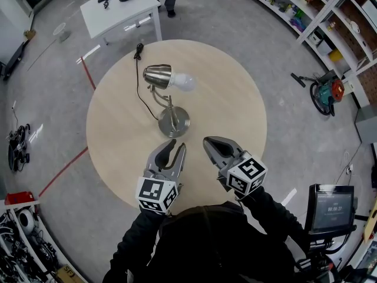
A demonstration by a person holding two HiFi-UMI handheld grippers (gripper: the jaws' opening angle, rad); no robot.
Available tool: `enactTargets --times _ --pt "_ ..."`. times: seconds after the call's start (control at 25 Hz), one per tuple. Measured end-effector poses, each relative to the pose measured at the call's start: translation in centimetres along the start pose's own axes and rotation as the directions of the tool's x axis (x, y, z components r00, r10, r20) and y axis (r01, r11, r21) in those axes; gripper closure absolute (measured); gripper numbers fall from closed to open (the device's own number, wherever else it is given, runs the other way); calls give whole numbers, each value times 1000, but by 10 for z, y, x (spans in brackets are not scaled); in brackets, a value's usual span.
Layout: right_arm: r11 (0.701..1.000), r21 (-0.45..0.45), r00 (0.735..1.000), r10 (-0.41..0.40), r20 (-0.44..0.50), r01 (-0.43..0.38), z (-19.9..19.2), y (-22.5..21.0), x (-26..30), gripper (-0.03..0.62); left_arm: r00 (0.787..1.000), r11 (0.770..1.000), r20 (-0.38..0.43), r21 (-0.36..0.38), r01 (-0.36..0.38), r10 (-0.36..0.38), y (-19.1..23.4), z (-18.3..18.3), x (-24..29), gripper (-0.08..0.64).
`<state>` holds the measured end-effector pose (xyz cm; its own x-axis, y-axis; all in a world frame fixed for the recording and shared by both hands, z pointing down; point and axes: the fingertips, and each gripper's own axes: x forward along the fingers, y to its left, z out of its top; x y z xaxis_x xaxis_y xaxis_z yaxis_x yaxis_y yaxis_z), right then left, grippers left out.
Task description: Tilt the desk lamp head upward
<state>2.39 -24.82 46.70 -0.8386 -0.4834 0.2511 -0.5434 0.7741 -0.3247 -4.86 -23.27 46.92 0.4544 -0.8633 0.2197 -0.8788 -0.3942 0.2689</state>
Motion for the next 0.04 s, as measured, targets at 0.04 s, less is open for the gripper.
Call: enactTargets --times 0.04 --pt "1000 0 1000 0 0 0 0 0 0 586 1000 1000 0 0 0 0 0 0 0 449"
